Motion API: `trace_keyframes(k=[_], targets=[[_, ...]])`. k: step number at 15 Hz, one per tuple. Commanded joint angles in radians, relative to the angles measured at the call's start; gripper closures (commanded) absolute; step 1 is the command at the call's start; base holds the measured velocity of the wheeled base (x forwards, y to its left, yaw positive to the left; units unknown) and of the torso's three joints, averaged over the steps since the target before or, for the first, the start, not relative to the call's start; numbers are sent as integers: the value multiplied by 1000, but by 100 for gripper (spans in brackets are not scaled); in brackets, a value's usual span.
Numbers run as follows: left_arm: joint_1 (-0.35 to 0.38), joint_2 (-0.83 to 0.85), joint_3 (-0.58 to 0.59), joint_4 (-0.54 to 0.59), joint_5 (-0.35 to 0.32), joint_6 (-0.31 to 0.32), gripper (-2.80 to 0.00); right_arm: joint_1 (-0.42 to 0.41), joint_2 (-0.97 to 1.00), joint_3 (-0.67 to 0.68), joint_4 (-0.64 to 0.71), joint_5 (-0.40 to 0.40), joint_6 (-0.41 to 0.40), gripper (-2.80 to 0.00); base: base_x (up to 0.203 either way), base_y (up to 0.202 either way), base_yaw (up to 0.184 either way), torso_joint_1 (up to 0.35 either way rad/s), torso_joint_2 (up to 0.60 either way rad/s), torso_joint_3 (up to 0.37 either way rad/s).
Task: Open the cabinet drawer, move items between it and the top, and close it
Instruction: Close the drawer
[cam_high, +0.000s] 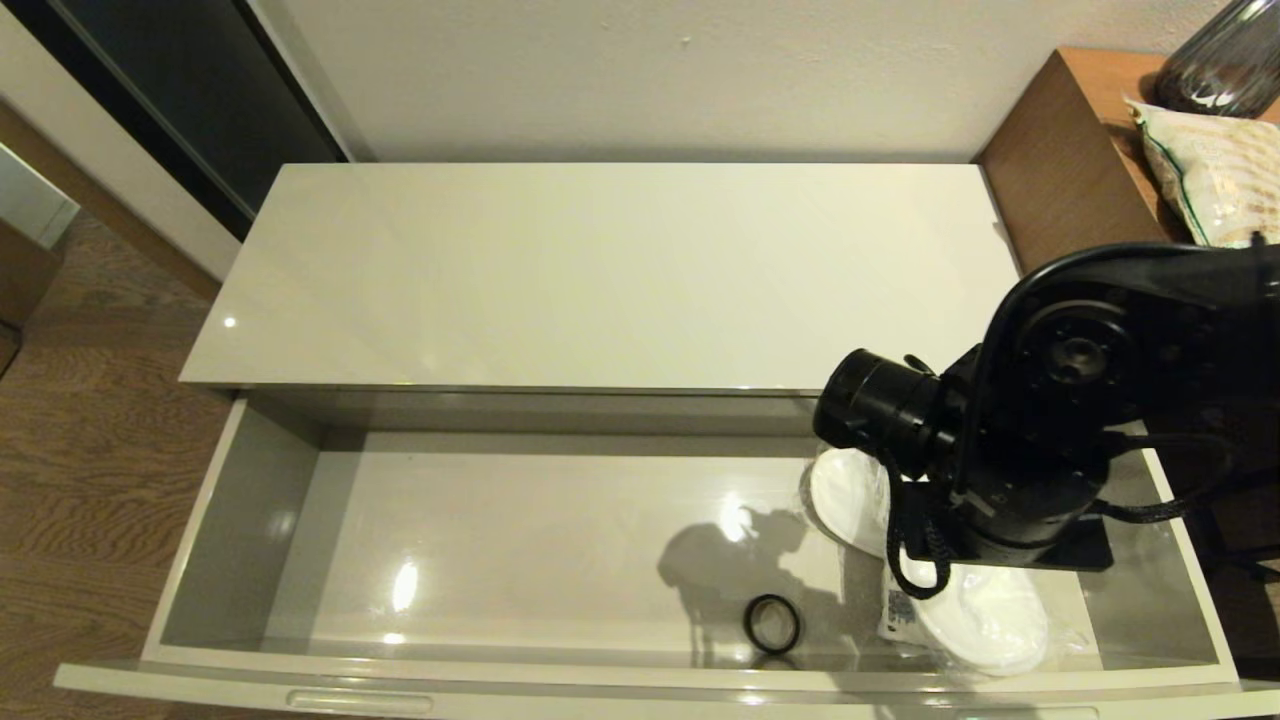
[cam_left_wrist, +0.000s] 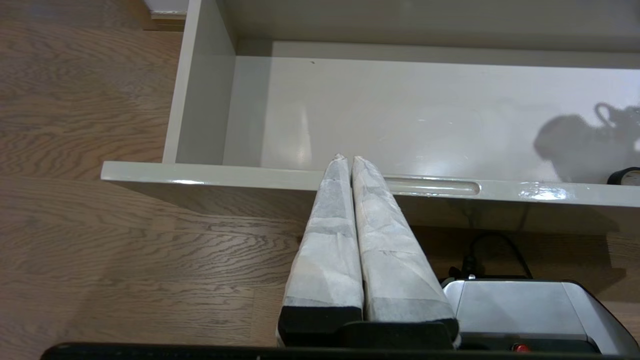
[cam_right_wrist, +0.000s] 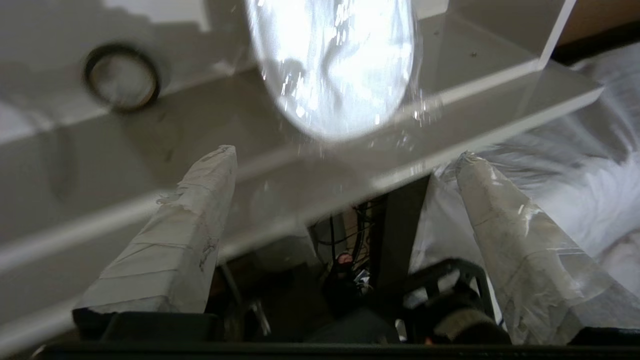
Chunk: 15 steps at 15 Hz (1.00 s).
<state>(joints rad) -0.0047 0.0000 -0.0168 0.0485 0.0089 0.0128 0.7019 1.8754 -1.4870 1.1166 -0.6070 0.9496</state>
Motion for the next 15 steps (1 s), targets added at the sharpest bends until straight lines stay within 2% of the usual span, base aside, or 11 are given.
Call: trace_keyframes(k=[1, 4, 6, 7, 9, 13, 15], targets=[[0, 1, 0, 1, 0, 0, 0, 73, -128, 20, 52, 42, 32, -280, 0, 0, 0, 0, 0, 0], [0, 1, 0, 1, 0, 1, 0, 100, -224, 85, 90, 109, 60, -280, 0, 0, 0, 0, 0, 0], [0, 2, 0, 1, 0, 1, 0, 102, -266, 157, 36, 121, 63, -280, 0, 0, 0, 0, 0, 0], [0, 0, 0, 1, 0, 0, 0, 108, -290, 215, -38, 125, 61, 0, 0, 0, 0, 0, 0, 0], [0, 2, 0, 1, 0, 0, 0, 152, -342, 355, -184, 119, 64, 0, 0, 0, 0, 0, 0, 0], [0, 1, 0, 1, 0, 1, 0, 221, -423, 712, -445, 115, 141, 0, 0, 0, 0, 0, 0, 0], [0, 0, 0, 1, 0, 0, 0, 319, -434, 951, -663, 139, 202, 0, 0, 0, 0, 0, 0, 0]])
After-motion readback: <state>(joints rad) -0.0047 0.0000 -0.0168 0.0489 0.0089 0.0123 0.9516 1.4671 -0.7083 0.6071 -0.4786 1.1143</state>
